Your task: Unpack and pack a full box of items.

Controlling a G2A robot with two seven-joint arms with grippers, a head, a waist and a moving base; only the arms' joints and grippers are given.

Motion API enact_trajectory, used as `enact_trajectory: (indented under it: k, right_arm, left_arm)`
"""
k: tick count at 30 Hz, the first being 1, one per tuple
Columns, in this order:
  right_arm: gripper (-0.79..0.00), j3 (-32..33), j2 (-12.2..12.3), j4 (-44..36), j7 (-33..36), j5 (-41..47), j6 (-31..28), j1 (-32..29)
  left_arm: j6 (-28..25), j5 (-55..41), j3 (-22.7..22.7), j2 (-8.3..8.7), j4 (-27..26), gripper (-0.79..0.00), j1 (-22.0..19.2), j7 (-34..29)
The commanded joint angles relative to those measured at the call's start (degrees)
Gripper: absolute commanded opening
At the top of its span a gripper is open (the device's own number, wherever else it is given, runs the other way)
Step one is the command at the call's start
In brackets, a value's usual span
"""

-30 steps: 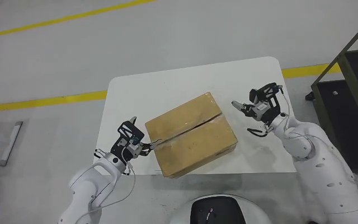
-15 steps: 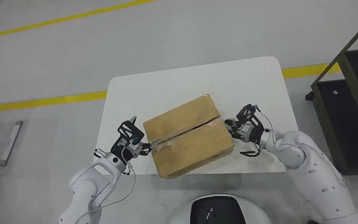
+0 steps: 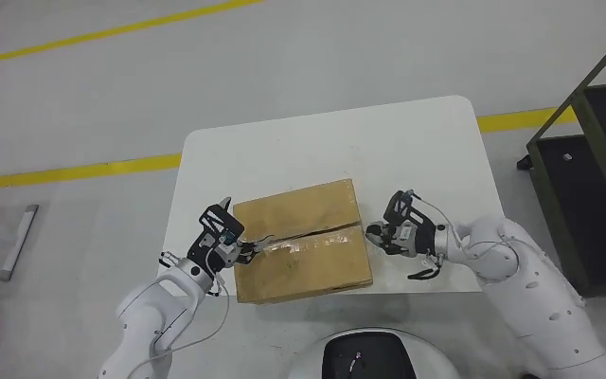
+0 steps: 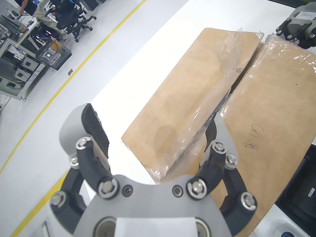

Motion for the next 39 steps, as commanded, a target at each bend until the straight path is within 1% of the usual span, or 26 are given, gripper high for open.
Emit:
enact_trajectory:
  k: [1,3,6,7,8,9,10,12,13,15,16,17,19,21,22,28,29,30,31,32,34,37,38,39]
  right_arm:
    - [-0.526,2.3,0.6,-1.9,2.1,2.0,-1.2,0.4]
    - [-0.489,4.4,1.3,-3.6,4.7,3.9,-2.2,1.3]
    - [-0.529,5.9,2.1,-5.2,8.4,7.1,-4.7,4.3]
    - [-0.563,6.0,2.2,-5.0,9.2,8.3,-5.7,5.7]
    - [-0.56,5.5,2.4,-4.9,10.1,8.4,-6.3,6.8]
    - [-0.579,3.6,2.7,-4.7,10.4,7.6,-6.0,8.9]
    - [-0.573,2.2,2.9,-3.9,10.2,7.8,-6.2,10.4]
    - [-0.449,-1.4,3.5,-2.5,9.9,7.1,-6.5,13.7]
    - [-0.413,-3.3,3.7,-1.5,9.4,7.3,-6.9,15.3]
    - [-0.385,-6.8,4.2,0.4,8.6,7.4,-7.8,18.5]
    - [-0.302,-8.6,4.4,1.3,8.2,7.4,-8.1,20.0]
    - [-0.259,-10.3,4.6,2.2,7.9,7.3,-8.5,21.4]
    - [-0.145,-13.7,4.9,3.9,7.1,6.3,-9.3,24.2]
    - [-0.139,-17.0,5.1,5.4,6.1,5.5,-10.3,26.5]
    - [-0.043,-18.4,5.2,6.1,5.5,5.8,-10.9,27.6]
    - [-0.031,-25.7,5.3,9.3,3.2,5.7,-13.2,32.7]
    - [-0.092,-26.8,5.2,9.6,2.8,5.6,-13.6,33.3]
    - [-0.252,-27.9,5.2,10.1,2.6,5.3,-13.8,34.0]
    - [-0.286,-28.8,5.1,10.5,2.4,5.0,-14.0,34.7]
    - [-0.249,-29.5,4.9,11.0,2.2,4.9,-14.2,35.2]
    - [-0.397,-30.8,4.6,12.1,1.8,5.1,-14.6,36.2]
    - [-0.459,-32.5,4.0,13.6,1.3,4.5,-14.7,37.6]
    - [-0.508,-33.0,3.8,14.1,0.9,4.3,-14.8,37.9]
    - [-0.594,-33.5,3.5,14.6,0.5,4.3,-14.9,38.2]
  left_arm:
    - [0.0,0.0,0.0,0.0,0.0,0.0,0.0,0.0]
    - [0.0,0.0,0.0,0.0,0.0,0.0,0.0,0.0]
    - [0.0,0.0,0.0,0.0,0.0,0.0,0.0,0.0]
    - [0.3,0.0,0.0,-0.02,0.0,0.0,0.1,0.2]
    - [0.5,0.1,-0.1,-0.05,0.0,0.0,0.2,0.5]
    - [0.8,0.1,-0.2,-0.07,-0.1,0.0,0.4,0.9]
    - [1.0,0.2,-0.3,-0.09,-0.2,0.0,0.4,1.2]
    - [1.7,0.0,-0.8,-0.13,-0.4,0.0,0.6,1.5]
    - [2.1,-0.1,-1.0,-0.16,-0.4,0.0,0.8,1.5]
    - [3.2,-0.2,-1.6,-0.21,-0.5,0.0,1.0,1.5]
    - [3.7,-0.3,-1.9,-0.24,-0.5,0.0,1.1,1.5]
    - [3.7,-0.3,-1.9,-0.24,-0.5,0.0,1.1,1.5]
    - [3.7,-0.3,-1.9,-0.24,-0.5,0.0,1.1,1.5]
    - [3.7,-0.3,-1.9,-0.24,-0.5,0.0,1.1,1.5]
    - [3.7,-0.3,-1.9,-0.24,-0.5,0.0,1.1,1.5]
    - [3.7,-0.3,-1.9,-0.24,-0.5,0.0,1.1,1.5]
    - [3.7,-0.3,-1.9,-0.24,-0.5,0.0,1.1,1.5]
    - [3.7,-0.3,-1.9,-0.24,-0.5,0.0,1.1,1.5]
    - [3.7,-0.3,-1.9,-0.24,-0.5,0.0,1.1,1.5]
    - [3.7,-0.3,-1.9,-0.24,-0.5,0.0,1.1,1.5]
    - [3.7,-0.3,-1.9,-0.24,-0.5,0.0,1.1,1.5]
    - [3.7,-0.3,-1.9,-0.24,-0.5,0.0,1.1,1.5]
    - [3.7,-0.3,-1.9,-0.24,-0.5,0.0,1.1,1.5]
    - [3.7,-0.3,-1.9,-0.24,-0.5,0.0,1.1,1.5]
